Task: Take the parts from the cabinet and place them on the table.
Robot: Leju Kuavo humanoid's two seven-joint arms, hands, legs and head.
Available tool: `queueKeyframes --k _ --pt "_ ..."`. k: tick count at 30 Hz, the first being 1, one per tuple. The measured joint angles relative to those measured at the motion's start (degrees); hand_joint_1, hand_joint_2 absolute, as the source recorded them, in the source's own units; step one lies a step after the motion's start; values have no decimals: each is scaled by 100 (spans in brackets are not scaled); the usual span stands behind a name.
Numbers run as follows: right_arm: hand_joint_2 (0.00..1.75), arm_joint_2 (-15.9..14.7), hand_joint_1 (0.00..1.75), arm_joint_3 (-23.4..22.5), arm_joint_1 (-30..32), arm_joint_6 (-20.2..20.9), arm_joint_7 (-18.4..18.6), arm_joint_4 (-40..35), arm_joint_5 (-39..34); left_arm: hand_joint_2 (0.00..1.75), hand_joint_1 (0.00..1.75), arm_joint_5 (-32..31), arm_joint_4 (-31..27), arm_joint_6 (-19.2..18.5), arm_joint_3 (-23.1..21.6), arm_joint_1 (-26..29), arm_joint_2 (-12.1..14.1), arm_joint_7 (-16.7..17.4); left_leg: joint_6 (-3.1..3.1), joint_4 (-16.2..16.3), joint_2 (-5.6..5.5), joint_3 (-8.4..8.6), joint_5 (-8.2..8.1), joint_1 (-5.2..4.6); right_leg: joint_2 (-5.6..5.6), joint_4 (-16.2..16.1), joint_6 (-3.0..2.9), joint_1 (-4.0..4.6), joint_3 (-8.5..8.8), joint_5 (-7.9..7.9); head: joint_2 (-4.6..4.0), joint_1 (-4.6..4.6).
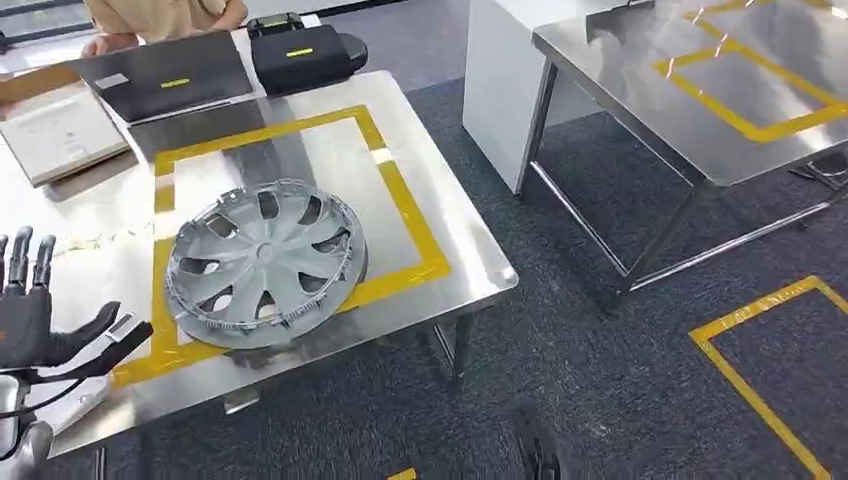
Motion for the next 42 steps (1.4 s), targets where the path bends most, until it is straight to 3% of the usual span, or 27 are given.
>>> queueKeyframes --k 1,2,5,6,8,10,12,16,18,20,21,22,23,25,26,27,28,30,32,33,35,36,37,38,40,41,42 --pt "0 -2 0 -2 -1 -2 2 0 0 0 0 0 -9 0 -2 14 -8 0 25 -100 10 -39 96 60 20 -37 49 54 -14 53 0 -2" --pt "0 -4 0 -4 -8 -4 4 0 -2 0 0 0 -22 0 -4 13 -15 -2 51 -135 23 -51 171 78 -7 11 77 32 -64 -109 0 -2" --pt "0 -13 0 -4 -24 -9 4 0 -11 0 0 0 -37 0 -4 32 -20 0 115 -135 37 -250 316 78 -41 1098 130 26 -373 -962 0 181" --pt "0 -18 0 -4 -26 -9 4 0 -11 0 0 0 -37 0 -4 53 -17 4 127 -131 48 -313 362 69 -45 1442 134 29 -438 -1069 0 196" --pt "0 -28 0 -4 -27 -9 9 0 -15 0 0 0 -42 0 -7 97 -20 -4 137 -119 57 -429 446 48 -47 1420 107 42 -258 -856 0 255" --pt "0 -31 0 -11 -36 -11 11 0 -22 0 0 0 -46 0 -7 101 -17 -48 129 -103 53 -509 510 21 -43 566 9 92 360 -527 2 335" --pt "0 -53 0 -13 -60 -17 11 -4 -35 0 0 0 -72 0 -4 87 -17 -63 89 -99 64 -557 569 -5 -59 -186 -134 129 835 -677 2 358" --pt "0 -48 0 -17 -67 -39 13 -2 -50 0 0 0 -76 0 2 96 -6 -74 -28 -152 54 -573 713 3 -77 -307 -199 119 796 -488 2 382" --pt "0 -50 0 -20 -94 -46 20 -4 -50 0 0 0 -76 0 9 95 39 -59 -106 111 27 -695 316 35 -101 -373 -240 60 730 -358 2 365" --pt "0 -52 0 -22 -105 -46 48 -2 -48 0 0 0 -74 0 11 99 57 -85 -192 911 27 -918 -255 94 -103 -372 -233 34 612 -269 2 354" --pt "0 -52 0 -22 -106 -48 66 -2 -35 0 0 0 -70 0 11 107 57 -105 -230 1283 28 -1007 -408 127 -105 -370 -218 17 551 -222 2 354" --pt "0 -52 0 -22 -109 -50 81 -4 -31 0 0 0 -66 0 11 111 57 -114 -271 1488 29 -1016 -400 158 -110 -366 -194 -2 491 -174 2 356" --pt "0 -52 0 -22 -113 -55 79 -4 -31 0 0 0 -59 0 11 105 57 -120 -318 1451 29 -905 -233 197 -113 -358 -163 -29 421 -121 2 354" --pt "0 -61 0 -22 -131 -61 83 -4 -26 0 0 0 -48 0 11 80 61 -146 -401 782 32 -401 202 273 -115 -315 -82 -101 295 -44 2 356" --pt "0 -74 0 -22 -149 -63 90 -4 -26 0 0 0 -48 0 13 55 61 -177 -462 234 31 -26 266 325 -111 -268 -35 -113 240 -15 2 352" --pt "0 -127 0 -22 -155 -68 87 -20 -28 0 0 0 -39 0 13 11 52 -212 -522 -96 10 224 48 287 -108 -246 11 -100 176 11 2 332" --pt "0 -122 0 -22 -164 -70 87 -20 -33 0 0 0 -35 0 15 -23 52 -243 -388 -203 -14 202 21 264 -109 -240 74 -90 151 75 2 323" --pt "0 -133 0 -26 -159 -70 89 -20 -33 0 0 0 -4 0 17 -36 46 -271 -285 -145 -4 88 85 225 -96 -300 141 -94 122 216 2 341" --pt "0 -144 0 -28 -136 -70 90 -20 -35 0 0 0 26 0 17 -44 37 -286 -103 -159 29 -18 199 258 -97 -279 212 -133 49 213 2 337" --pt "0 -144 0 -31 -132 -70 92 -20 -33 0 0 0 28 0 17 -47 26 -293 -30 -157 39 -95 257 240 -98 -98 219 -121 -39 -86 2 350" --pt "0 -144 0 -31 -136 -63 74 -20 -48 0 0 0 46 0 17 -68 22 -297 45 -157 47 -268 392 207 -94 800 219 -102 -301 -810 2 391" --pt "0 -144 0 -31 -136 -50 50 -20 -70 0 0 0 59 0 17 -75 22 -297 65 -154 50 -354 460 185 -93 1220 214 -83 -392 -1013 2 402" --pt "0 -144 0 -39 -135 -37 0 -20 -105 0 0 0 77 0 17 -75 22 -297 75 -149 49 -450 531 162 -93 1510 196 -63 -411 -1045 2 411" --pt "0 -144 0 -57 -135 -15 -42 -20 -129 0 0 0 90 0 17 -73 22 -299 79 -145 48 -538 596 144 -93 1562 164 -41 -327 -921 2 417" --pt "0 -144 0 -87 -140 61 -138 -20 -199 0 0 0 105 0 17 -73 22 -310 72 -135 40 -708 731 112 -91 1025 61 17 198 -500 2 459" --pt "0 -144 0 -107 -149 79 -162 -20 -219 0 0 0 105 0 17 -75 24 -310 63 -133 34 -760 787 104 -83 556 -7 53 570 -458 2 485" --pt "0 -155 0 -125 -164 88 -184 -22 -227 0 0 0 103 0 17 -74 22 -315 48 -126 41 -784 833 105 -85 51 -95 84 901 -715 2 496"
